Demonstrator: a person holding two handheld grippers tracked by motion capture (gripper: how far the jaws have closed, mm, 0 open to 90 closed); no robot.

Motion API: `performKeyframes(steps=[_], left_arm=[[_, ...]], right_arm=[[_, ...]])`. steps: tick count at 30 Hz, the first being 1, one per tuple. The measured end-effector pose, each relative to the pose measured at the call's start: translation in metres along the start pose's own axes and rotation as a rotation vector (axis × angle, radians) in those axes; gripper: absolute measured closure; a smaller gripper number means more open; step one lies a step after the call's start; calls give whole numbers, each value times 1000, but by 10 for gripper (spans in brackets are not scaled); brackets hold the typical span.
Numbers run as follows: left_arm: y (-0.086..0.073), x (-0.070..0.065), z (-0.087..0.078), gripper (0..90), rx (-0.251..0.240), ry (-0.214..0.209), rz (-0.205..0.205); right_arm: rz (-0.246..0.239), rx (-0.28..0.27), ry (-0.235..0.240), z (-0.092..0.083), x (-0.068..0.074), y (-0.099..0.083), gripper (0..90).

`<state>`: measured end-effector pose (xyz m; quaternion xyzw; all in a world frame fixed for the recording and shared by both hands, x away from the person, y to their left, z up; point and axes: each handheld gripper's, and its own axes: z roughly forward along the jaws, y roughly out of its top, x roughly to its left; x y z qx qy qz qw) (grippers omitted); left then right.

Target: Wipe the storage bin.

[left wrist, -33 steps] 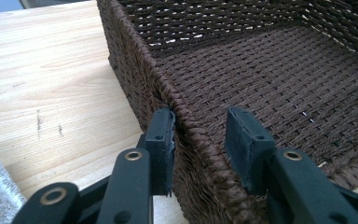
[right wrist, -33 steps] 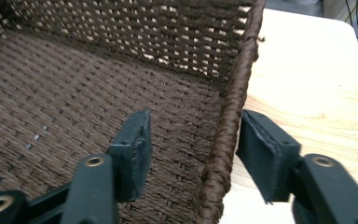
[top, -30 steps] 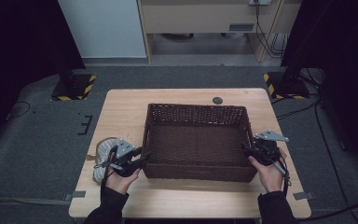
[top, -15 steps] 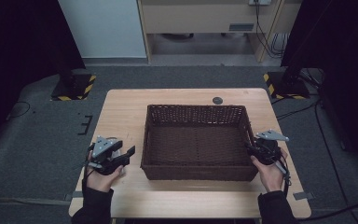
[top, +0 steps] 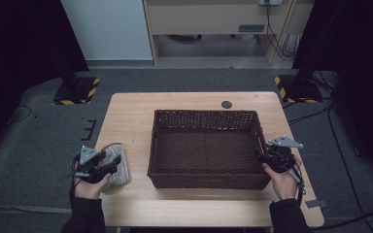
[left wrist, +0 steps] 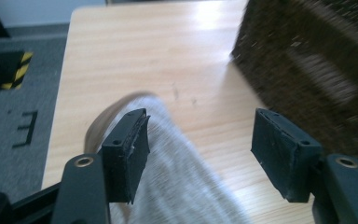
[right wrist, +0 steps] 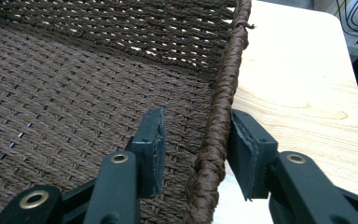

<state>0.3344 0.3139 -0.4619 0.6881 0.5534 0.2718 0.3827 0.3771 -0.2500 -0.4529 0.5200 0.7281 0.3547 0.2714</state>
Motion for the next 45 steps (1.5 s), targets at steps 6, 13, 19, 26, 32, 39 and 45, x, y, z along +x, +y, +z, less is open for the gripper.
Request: performKeyframes(steps=[6, 13, 19, 26, 32, 39, 45], left_arm=[[-13, 8, 13, 354, 53, 15, -12], [-22, 6, 29, 389, 130, 29, 8], [-28, 10, 38, 523, 170, 35, 6], [-20, 12, 30, 667, 132, 38, -22], [-9, 9, 16, 671, 31, 8, -46], [-1, 1, 9, 669, -5, -15, -41], [6, -6, 4, 670, -39, -38, -37]], right_arm=[[2, -5, 1, 0, 0, 0, 538], [0, 0, 6, 1, 0, 0, 506], [3, -3, 10, 0, -1, 1, 483], [10, -14, 15, -2, -1, 2, 486], [19, -29, 21, -7, -4, 6, 495], [8, -32, 19, -16, -8, 10, 549], [24, -18, 20, -16, -13, 7, 559]])
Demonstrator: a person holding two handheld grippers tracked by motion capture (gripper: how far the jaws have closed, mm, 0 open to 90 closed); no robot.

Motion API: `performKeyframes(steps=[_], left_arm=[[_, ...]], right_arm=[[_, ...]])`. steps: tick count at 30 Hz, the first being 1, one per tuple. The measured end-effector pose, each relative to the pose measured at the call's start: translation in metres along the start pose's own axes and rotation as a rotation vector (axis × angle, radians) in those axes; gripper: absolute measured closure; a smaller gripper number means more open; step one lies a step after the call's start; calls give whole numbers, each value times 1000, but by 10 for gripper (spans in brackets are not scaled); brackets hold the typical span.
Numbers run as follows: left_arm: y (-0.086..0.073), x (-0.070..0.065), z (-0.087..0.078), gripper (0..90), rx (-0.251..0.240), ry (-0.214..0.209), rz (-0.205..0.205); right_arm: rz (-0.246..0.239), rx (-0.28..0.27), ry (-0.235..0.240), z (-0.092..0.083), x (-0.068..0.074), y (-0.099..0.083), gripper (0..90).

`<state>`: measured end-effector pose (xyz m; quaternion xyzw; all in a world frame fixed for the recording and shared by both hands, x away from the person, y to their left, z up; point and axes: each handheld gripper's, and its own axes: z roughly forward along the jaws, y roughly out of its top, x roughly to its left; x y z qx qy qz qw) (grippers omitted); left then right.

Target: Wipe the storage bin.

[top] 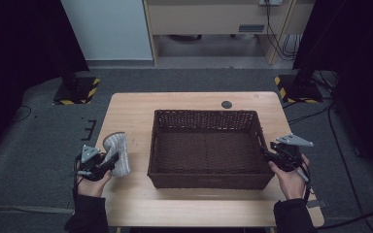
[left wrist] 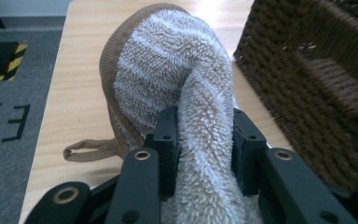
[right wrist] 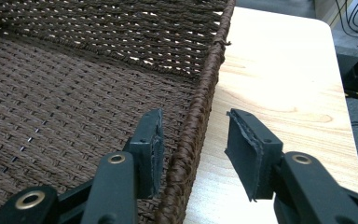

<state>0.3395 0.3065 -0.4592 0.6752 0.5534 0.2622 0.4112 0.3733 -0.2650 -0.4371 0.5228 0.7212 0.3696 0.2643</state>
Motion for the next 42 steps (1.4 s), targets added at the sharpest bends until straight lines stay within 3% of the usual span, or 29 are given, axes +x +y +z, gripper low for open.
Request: performKeyframes(steps=[10, 17, 20, 23, 28, 36, 42], left_arm=[[10, -14, -2, 669, -29, -23, 40], [19, -21, 2, 669, -48, -35, 54], [26, -24, 6, 669, -62, -53, 51], [34, -26, 9, 669, -73, -55, 75], [45, -28, 18, 668, -94, -73, 73], [61, -29, 35, 669, -114, -86, 72], [69, -29, 47, 669, -117, -100, 97]], right_arm=[[21, -19, 21, 2, 4, 2, 519], [52, 15, 36, 20, 4, -3, 499], [37, 45, 29, 25, 7, -5, 521], [30, 66, 17, 27, 8, -5, 562], [44, 59, 13, 26, 7, -8, 609], [23, 65, 3, 22, 9, -10, 630], [11, 69, 12, 16, 10, -14, 649]])
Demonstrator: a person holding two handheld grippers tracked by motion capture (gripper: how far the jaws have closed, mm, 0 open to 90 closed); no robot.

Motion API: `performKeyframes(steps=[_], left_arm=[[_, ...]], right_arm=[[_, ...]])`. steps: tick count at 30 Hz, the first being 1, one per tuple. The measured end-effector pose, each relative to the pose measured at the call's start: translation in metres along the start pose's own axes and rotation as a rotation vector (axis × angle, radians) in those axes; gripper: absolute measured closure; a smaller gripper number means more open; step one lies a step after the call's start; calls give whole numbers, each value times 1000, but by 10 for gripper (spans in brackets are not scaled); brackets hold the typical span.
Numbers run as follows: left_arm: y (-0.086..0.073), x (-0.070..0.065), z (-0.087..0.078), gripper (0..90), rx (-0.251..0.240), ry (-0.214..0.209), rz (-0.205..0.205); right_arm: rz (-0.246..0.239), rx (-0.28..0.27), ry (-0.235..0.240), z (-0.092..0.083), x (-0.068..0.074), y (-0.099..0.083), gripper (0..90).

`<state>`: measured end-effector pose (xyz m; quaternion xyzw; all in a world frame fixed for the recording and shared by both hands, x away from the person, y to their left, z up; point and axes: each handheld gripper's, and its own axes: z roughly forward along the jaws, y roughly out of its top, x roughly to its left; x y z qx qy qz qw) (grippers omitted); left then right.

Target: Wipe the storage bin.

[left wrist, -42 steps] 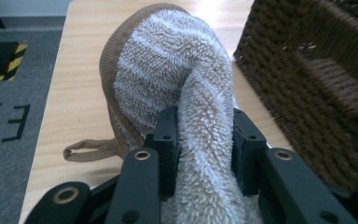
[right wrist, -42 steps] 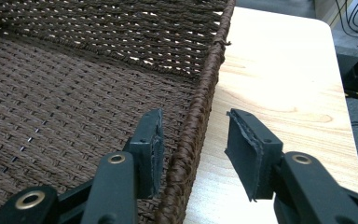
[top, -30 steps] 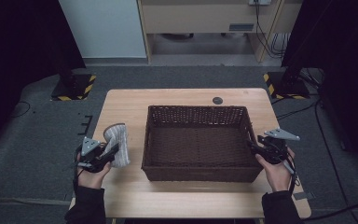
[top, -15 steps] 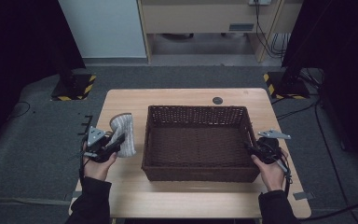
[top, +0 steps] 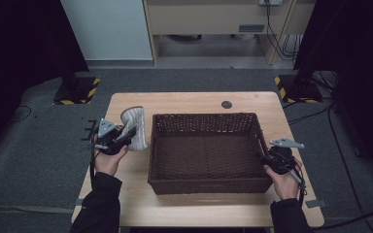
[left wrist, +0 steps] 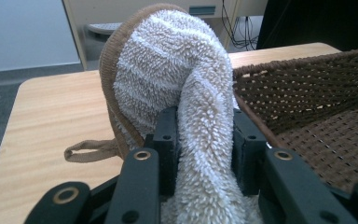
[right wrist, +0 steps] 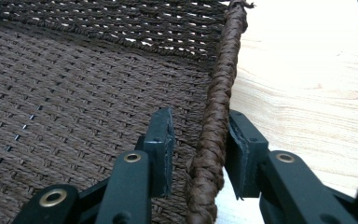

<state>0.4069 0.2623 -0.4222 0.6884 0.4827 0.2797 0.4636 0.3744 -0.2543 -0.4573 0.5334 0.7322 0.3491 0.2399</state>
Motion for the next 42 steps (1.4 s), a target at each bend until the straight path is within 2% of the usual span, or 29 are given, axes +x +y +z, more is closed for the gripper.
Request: performKeyframes(steps=[2, 9, 15, 20, 26, 30, 34, 37, 38, 40, 42], left_arm=[[2, 0, 5, 669, -5, -9, -6], [8, -1, 22, 670, -4, -17, 39], [7, -3, 44, 671, 22, -28, 58], [-1, -8, 57, 675, 61, -19, 105], [-13, -5, 68, 683, 101, -12, 102], [-24, -4, 78, 687, 147, -18, 99], [-37, -7, 89, 687, 218, -7, 130], [-45, -10, 95, 688, 255, -1, 144], [-47, -11, 96, 688, 252, 1, 149], [-49, -10, 96, 687, 260, -3, 141], [-49, -8, 95, 688, 255, -14, 111]], right_arm=[[1, 3, 3, -1, 1, -1, 648], [-2, -1, 4, -2, 1, -1, 637], [-17, -5, 10, -1, 1, -3, 612], [-19, -6, 16, 0, 1, -3, 602], [-19, 2, 26, 0, 0, -3, 594], [-22, 2, 26, 1, 1, -3, 593], [-21, 3, 31, 1, 0, -3, 591], [-16, 0, 36, 1, 0, -3, 591], [-15, 0, 34, 1, 0, -3, 590], [-16, 1, 36, 1, 0, -2, 588], [-18, 2, 36, 1, 0, -2, 584]])
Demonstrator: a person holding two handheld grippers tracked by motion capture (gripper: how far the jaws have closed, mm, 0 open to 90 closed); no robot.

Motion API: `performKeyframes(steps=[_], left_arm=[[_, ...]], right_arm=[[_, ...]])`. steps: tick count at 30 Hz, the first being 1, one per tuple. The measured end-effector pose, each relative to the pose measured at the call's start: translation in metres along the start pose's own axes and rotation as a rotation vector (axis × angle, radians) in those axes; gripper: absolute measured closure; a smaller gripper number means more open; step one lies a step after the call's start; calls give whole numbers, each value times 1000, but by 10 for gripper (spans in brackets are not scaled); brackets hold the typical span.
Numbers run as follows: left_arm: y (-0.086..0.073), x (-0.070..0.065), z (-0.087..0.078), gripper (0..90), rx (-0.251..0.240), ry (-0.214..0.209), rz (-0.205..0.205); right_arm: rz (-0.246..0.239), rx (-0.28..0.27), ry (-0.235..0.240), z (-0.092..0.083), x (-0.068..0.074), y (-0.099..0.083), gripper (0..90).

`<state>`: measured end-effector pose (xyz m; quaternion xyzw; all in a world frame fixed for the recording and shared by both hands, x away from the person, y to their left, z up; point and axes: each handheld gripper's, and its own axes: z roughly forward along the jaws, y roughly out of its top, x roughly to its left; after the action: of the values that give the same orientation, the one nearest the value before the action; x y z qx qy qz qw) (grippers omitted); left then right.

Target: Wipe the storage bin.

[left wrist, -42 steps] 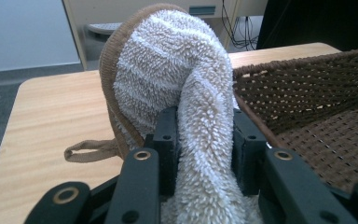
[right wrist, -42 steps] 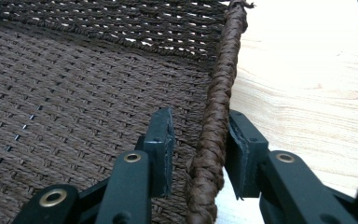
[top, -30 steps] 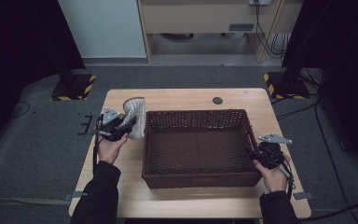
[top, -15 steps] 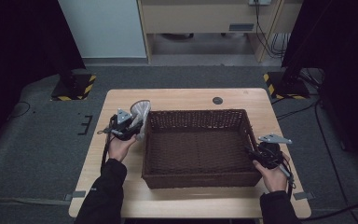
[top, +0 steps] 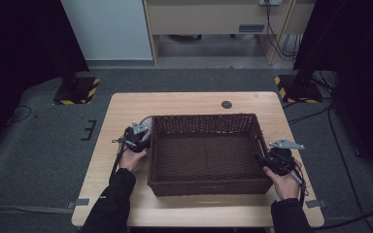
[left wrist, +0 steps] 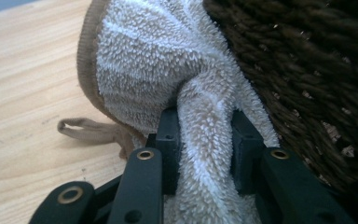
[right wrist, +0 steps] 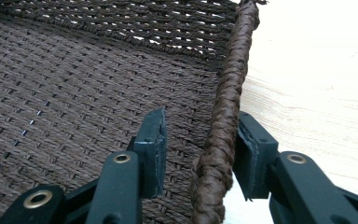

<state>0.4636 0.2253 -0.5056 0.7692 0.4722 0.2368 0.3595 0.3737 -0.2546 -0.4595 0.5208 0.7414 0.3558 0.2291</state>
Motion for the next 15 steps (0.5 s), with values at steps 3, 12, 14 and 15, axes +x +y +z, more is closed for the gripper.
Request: performKeyframes(steps=[3, 12, 14, 15], left_arm=[[2, 4, -5, 691, -24, -23, -53], [36, 8, -58, 699, -263, -107, -140], [41, 4, -62, 699, -278, -100, -116], [41, 3, -62, 699, -278, -97, -109]], right_arm=[[-1, 2, 5, 0, -1, 0, 571], [0, 2, 3, 0, 0, 0, 568], [0, 1, 2, 0, 0, 0, 567], [1, 1, 3, 0, 0, -1, 567]])
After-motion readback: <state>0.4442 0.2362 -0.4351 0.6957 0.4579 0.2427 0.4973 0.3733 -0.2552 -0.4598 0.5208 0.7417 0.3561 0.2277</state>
